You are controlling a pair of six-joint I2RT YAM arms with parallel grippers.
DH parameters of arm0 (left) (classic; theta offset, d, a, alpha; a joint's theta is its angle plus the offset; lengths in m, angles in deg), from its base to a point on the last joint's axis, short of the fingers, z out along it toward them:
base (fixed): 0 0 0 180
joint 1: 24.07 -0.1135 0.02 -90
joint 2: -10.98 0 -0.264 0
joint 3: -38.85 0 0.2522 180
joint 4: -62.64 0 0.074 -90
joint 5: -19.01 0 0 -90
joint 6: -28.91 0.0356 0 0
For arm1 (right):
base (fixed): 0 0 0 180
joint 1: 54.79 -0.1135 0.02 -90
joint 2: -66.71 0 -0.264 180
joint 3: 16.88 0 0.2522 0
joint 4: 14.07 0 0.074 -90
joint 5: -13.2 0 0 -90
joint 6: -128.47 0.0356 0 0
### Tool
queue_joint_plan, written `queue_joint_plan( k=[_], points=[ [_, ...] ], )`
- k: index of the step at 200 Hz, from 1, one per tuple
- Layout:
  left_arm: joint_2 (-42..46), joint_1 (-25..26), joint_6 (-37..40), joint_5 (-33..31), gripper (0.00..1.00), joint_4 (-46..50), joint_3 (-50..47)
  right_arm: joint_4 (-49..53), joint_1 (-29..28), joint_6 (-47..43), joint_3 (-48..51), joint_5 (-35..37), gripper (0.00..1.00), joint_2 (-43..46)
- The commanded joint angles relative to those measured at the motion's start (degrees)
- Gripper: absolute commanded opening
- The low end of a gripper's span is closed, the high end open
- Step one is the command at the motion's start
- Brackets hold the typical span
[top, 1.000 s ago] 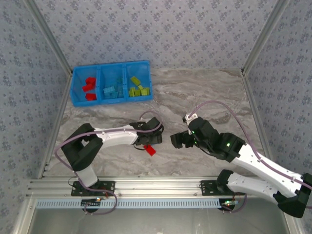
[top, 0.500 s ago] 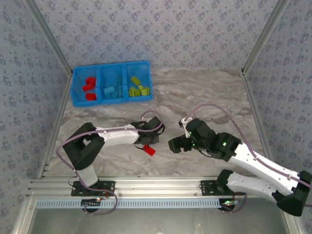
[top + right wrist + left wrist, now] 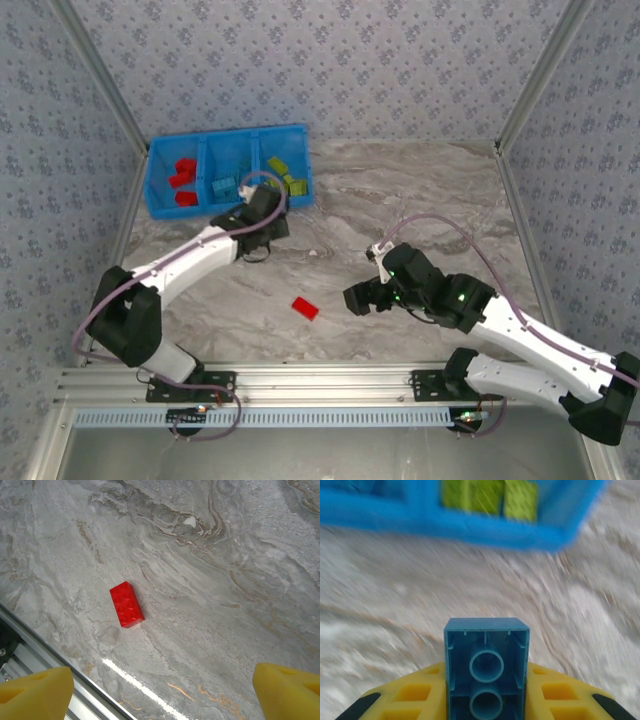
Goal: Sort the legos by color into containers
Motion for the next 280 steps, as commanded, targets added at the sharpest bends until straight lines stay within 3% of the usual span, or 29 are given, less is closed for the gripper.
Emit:
queue_joint_plan(
  k=[1, 47, 80, 100, 138, 177, 220, 254, 280],
  points=[
    [-1.3, -7.6, 7.6, 1.2, 0.17, -6.1, 3.7, -0.7, -0.1, 1.6, 1.1, 2.2, 0.95, 0.6],
    [-18.4, -21.1, 10.1, 12.2, 0.21, -5.2, 22.1, 1.2, -0.3, 2.9, 0.5, 2.9, 0.95, 1.7],
    [-27.5, -24.5, 10.6, 16.2, 0.52, 0.6, 36.6, 2.9, -0.6, 4.6, 1.0, 4.8, 0.95, 4.5],
    [-26.3, -24.6, 11.3, 16.1, 0.64, 2.6, 38.9, 3.5, -0.9, 5.7, 1.4, 6.5, 0.95, 5.9],
    [-11.3, -22.7, 7.9, 16.7, 0.68, 2.8, 26.8, 2.0, -0.9, 5.8, 2.3, 8.2, 0.95, 5.4],
    [9.9, -12.7, 1.4, 11.6, 0.72, 6.7, 6.5, -0.3, -0.8, 6.3, 2.7, 10.9, 0.95, 2.9],
    [27.4, 8.2, -14.7, -3.1, 0.74, 13.1, -9.4, -2.4, 1.2, 8.2, 3.8, 16.3, 0.96, 1.7],
    [30.4, 24.4, -36.2, -7.7, 0.76, 16.4, -15.8, -1.9, 2.5, 8.5, 3.8, 15.1, 0.97, 1.1],
    [25.5, 32.0, -51.1, -3.8, 0.79, 14.1, -18.9, -1.2, 2.9, 8.9, 4.0, 14.5, 0.97, 1.1]
  ],
)
